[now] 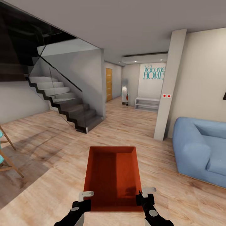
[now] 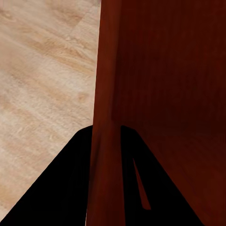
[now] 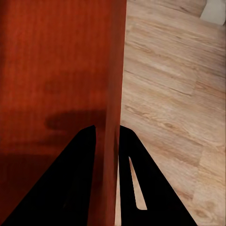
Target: Move the two storage containers from the living room to the garage. In the garage, place one container on the floor and stack the other container on top of it (either order is fine).
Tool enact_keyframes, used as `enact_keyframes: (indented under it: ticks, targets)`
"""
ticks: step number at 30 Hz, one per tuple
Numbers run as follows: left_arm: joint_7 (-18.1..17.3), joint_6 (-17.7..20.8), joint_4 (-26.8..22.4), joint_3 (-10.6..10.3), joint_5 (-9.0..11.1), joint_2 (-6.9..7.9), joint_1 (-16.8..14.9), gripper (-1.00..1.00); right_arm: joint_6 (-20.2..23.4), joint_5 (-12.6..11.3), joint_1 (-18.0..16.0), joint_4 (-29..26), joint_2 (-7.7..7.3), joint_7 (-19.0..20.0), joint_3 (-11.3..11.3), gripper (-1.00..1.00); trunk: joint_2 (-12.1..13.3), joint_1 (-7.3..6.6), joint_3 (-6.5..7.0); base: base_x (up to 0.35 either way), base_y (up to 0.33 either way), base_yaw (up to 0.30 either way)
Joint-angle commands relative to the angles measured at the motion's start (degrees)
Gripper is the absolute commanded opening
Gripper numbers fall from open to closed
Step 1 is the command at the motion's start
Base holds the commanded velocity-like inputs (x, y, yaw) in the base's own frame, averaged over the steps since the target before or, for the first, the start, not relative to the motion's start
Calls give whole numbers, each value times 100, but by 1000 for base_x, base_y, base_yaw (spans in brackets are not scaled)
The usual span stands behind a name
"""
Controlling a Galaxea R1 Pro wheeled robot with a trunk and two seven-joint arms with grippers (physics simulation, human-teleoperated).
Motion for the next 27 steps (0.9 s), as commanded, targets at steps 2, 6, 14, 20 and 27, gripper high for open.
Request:
enact_keyframes:
  ticks: [2, 6, 14, 20, 27]
  targets:
    - [141, 19, 5, 73, 61, 10, -1, -100, -364, -45, -8, -9, -39, -241, -97, -100, -7, 4, -9, 321, 0, 0]
    - [141, 18, 5, 73, 61, 10, -2, -100, -365, -34, -8, -9, -33, -241, -95, -100, -7, 4, -9, 321, 0, -34]
    - [141, 20, 5, 73, 61, 10, -1, -100, -372, 0, -8, -9, -28, -278, -94, -100, -7, 4, -9, 321, 0, -207]
    - [141, 20, 2, 73, 61, 10, -1, -100, -373, -1, -8, -9, -29, -287, -94, -100, -7, 4, -9, 321, 0, -75]
    - [141, 19, 1, 73, 61, 10, -4, -100, -373, -12, -8, -9, -27, -295, -94, -100, -7, 4, -9, 321, 0, -4]
